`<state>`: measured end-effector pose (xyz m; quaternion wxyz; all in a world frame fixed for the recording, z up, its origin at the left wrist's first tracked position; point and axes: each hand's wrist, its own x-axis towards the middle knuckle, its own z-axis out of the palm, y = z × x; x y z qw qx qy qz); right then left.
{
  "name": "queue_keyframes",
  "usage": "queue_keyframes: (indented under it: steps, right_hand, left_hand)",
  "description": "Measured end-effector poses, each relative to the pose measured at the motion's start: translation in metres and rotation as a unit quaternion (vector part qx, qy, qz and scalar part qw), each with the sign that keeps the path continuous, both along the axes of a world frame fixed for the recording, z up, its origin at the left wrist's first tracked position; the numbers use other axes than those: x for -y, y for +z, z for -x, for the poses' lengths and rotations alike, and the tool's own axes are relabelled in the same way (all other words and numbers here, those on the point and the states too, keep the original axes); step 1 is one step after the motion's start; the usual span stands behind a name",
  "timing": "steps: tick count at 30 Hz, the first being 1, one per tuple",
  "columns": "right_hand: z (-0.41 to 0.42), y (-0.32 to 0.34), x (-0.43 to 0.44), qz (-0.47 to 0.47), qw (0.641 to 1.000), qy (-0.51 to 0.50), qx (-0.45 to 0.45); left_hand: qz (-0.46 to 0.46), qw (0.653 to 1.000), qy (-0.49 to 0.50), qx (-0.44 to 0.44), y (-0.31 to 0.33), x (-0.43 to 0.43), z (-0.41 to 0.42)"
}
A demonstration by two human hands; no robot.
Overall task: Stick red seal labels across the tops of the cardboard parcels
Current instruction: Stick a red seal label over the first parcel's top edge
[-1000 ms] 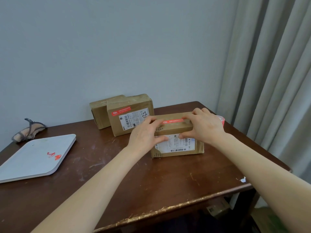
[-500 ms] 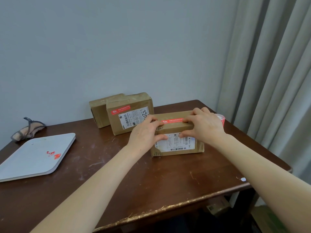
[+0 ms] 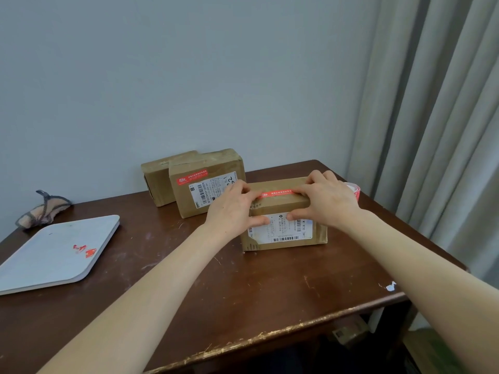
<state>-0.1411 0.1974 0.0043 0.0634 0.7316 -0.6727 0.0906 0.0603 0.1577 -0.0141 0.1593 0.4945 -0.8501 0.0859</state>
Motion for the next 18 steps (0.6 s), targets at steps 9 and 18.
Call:
queue_keyframes:
  steps: [9, 18]
  right_hand:
    - [0.002, -0.004, -0.002, 0.02, 1.0, 0.0, 0.016]
    - [0.013, -0.021, -0.015, 0.074, 0.985, -0.029, 0.152]
  left_hand:
    - [0.005, 1.0, -0.009, -0.029, -0.003, -0.004, -0.003]
    - [-0.058, 0.986, 0.024, -0.154, -0.018, -0.017, -0.018]
